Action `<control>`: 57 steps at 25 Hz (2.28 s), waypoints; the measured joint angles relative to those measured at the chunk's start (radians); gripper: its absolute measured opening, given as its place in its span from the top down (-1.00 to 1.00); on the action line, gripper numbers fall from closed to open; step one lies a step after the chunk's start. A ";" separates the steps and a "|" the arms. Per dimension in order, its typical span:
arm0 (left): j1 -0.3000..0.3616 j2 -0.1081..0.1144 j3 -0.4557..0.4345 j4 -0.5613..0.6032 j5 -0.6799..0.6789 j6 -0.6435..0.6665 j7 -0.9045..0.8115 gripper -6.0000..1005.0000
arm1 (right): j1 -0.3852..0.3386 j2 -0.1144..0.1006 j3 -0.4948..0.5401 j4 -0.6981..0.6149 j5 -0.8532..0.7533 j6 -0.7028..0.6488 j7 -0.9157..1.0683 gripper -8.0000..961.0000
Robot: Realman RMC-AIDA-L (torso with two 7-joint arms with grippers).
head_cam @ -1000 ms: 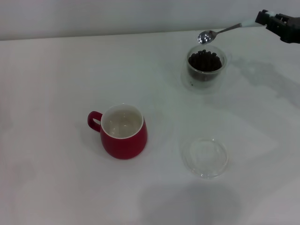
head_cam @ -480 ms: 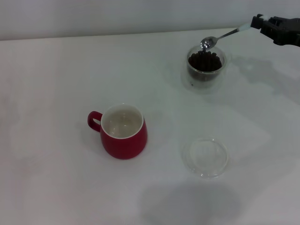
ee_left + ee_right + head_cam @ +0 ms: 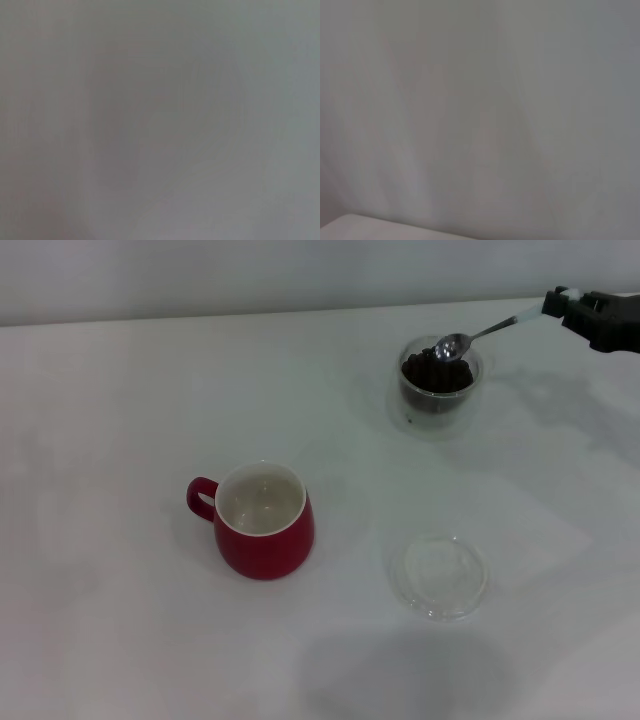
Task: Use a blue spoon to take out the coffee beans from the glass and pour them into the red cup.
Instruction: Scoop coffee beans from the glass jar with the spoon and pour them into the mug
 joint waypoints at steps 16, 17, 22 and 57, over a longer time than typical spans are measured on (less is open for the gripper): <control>-0.011 0.005 0.000 -0.002 0.000 0.000 0.017 -0.42 | -0.019 0.021 -0.007 -0.001 -0.006 0.008 0.005 0.68; -0.011 0.005 0.000 -0.002 0.000 0.000 0.016 -0.42 | -0.020 0.022 -0.009 -0.003 -0.006 0.008 0.007 0.68; -0.016 0.004 0.000 -0.012 -0.001 0.000 0.016 -0.42 | -0.018 0.026 -0.025 -0.001 -0.008 0.017 0.023 0.68; -0.024 0.003 0.000 -0.013 -0.012 0.040 0.009 -0.42 | 0.069 -0.040 -0.189 0.007 -0.008 0.064 0.451 0.68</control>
